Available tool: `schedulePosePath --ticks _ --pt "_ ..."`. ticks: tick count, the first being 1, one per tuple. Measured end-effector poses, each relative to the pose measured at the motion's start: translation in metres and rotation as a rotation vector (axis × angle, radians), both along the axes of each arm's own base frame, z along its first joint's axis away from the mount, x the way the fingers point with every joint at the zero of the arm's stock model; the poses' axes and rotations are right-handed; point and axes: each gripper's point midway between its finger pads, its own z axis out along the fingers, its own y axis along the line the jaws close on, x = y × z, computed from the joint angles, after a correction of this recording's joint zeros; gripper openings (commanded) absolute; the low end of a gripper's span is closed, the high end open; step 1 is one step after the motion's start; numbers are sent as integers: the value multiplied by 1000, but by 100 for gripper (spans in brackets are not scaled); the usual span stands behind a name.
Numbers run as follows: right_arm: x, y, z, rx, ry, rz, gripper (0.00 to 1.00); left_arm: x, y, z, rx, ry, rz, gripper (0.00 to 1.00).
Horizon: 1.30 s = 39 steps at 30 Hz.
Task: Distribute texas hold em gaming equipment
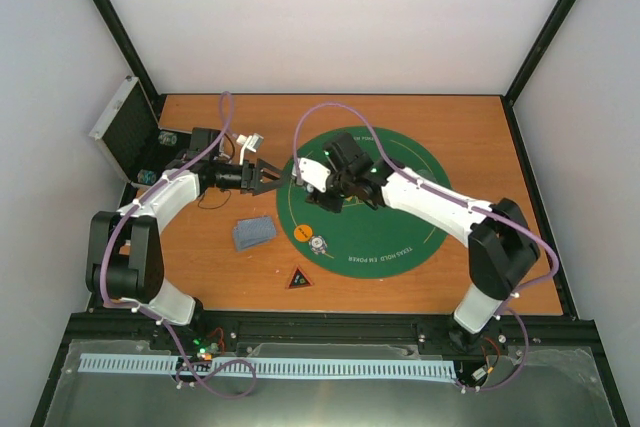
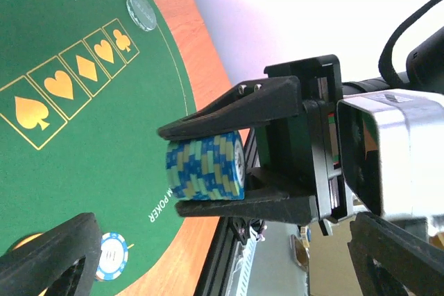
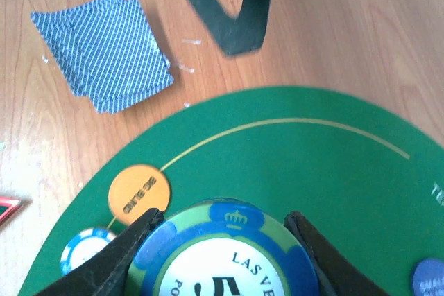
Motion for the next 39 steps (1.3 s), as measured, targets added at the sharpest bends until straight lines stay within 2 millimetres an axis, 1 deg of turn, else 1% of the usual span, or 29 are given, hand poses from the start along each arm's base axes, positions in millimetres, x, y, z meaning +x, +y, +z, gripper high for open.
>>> schedulePosePath --ticks 4,10,14,17,24,28,31,35,39 --pt "-10 -19 -4 -8 14 -45 3 3 4 -1 7 -6 15 100" --pt "-33 -49 -12 -8 59 -134 3 11 16 -3 18 -14 58 100" --pt "-43 -64 -23 -12 106 -212 3 15 21 -2 29 -28 81 100" --pt "-54 -73 -37 -28 143 -253 3 15 22 0 33 -42 85 100" --pt "-87 -79 -78 -77 224 -297 3 15 23 0 37 -45 88 100" --pt "-98 -84 -95 -94 254 -319 3 15 23 0 38 -45 88 100" --pt "-97 -84 -96 -83 255 -328 3 15 23 0 38 -46 88 100" --pt "-92 -78 -86 -37 229 -324 3 16 23 0 38 -46 88 100" --pt "-90 -75 -83 -16 217 -326 3 16 23 0 38 -47 88 100"
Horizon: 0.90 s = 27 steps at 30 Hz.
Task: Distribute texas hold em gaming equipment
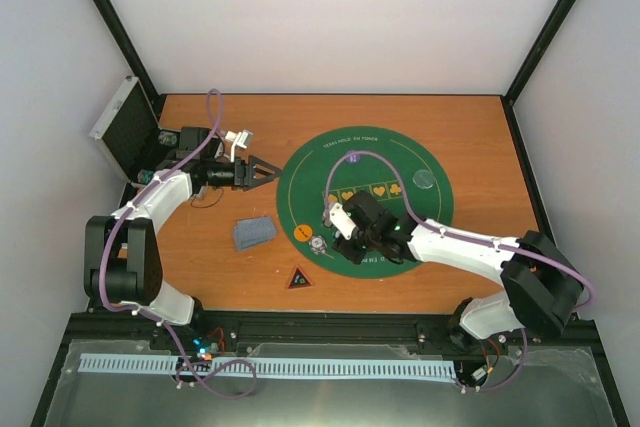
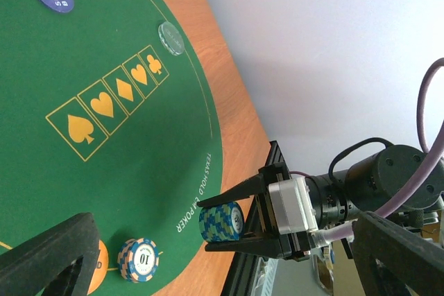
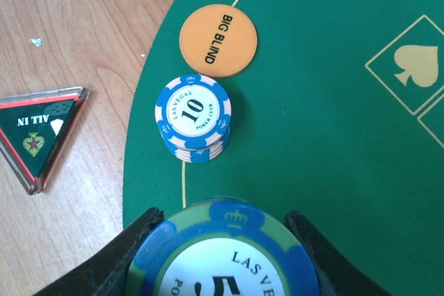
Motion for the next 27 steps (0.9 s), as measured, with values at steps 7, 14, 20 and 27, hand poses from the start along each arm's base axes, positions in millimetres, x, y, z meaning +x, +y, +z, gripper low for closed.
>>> schedulePosePath --ticks 7,14,20,27 --pt "7 -3 1 12 -10 -22 3 1 2 0 1 0 6 100" --pt "28 -20 2 13 -12 -100 3 1 2 1 3 -8 8 100" --pt "43 -34 2 18 -8 -154 3 0 2 3 5 -29 5 100" --pt "64 -49 9 30 -20 -225 3 1 3 4 6 -34 6 100"
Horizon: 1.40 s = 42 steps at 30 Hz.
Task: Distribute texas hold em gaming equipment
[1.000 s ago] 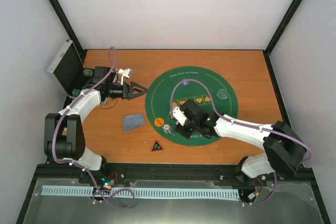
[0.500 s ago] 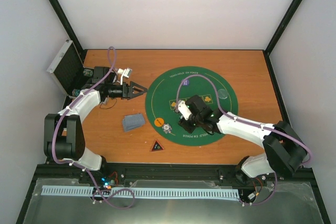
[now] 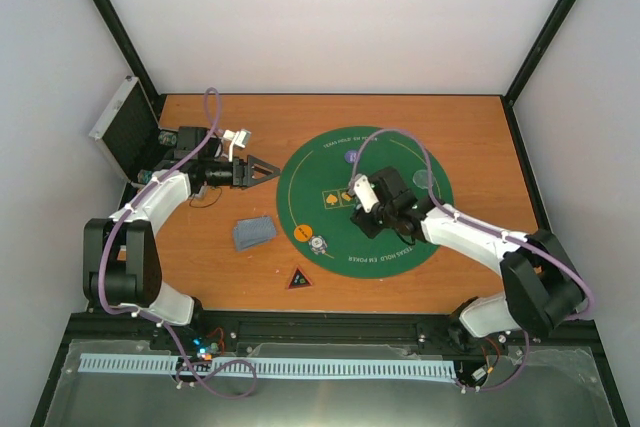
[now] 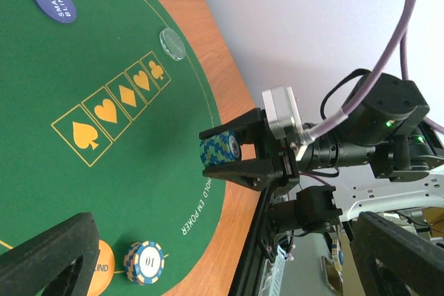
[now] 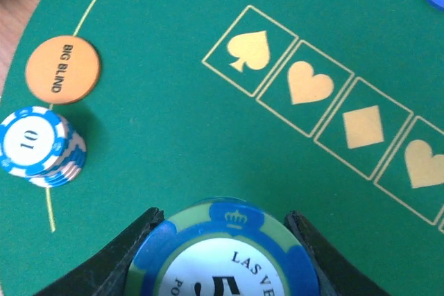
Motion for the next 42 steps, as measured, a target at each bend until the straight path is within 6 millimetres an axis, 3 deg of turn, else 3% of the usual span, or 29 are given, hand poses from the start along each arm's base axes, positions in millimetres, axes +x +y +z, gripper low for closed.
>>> schedulePosePath --ticks 6,17,27,42 --pt "17 -12 -2 -2 9 -52 3 0 0 0 1 -3 -1 100" --pt "24 -21 -1 -6 4 -73 3 0 0 0 3 -14 -5 100" --pt "24 -21 -1 2 10 -72 3 3 3 -5 52 -36 12 100" --pt "6 -21 -22 19 78 -88 3 21 18 -15 213 -138 74 100"
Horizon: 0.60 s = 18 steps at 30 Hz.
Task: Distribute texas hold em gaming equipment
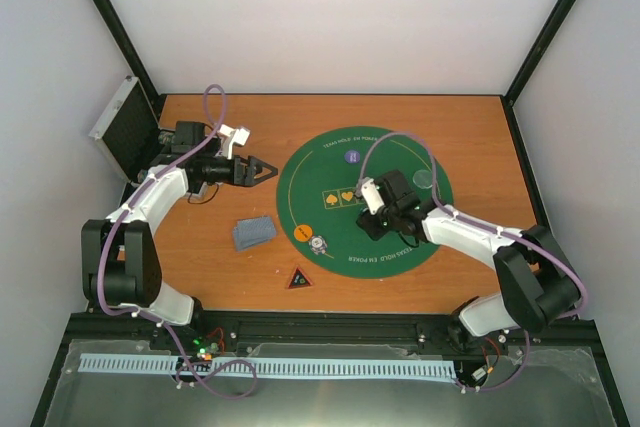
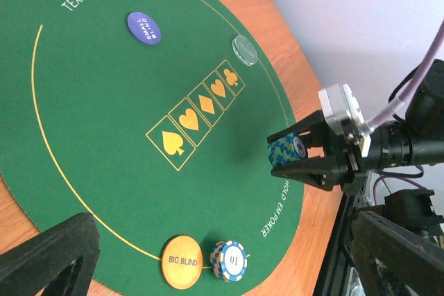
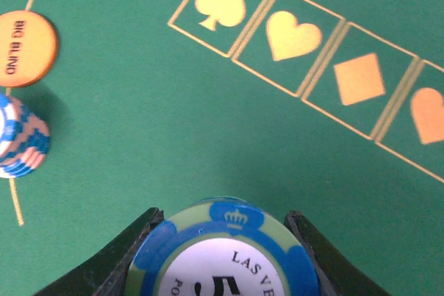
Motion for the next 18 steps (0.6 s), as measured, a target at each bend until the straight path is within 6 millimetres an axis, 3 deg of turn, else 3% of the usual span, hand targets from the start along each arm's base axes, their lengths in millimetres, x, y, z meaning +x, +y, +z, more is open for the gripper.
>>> schedulePosePath --ticks 18 --pt "-48 58 -4 15 -12 103 3 0 1 -1 9 -5 0 100"
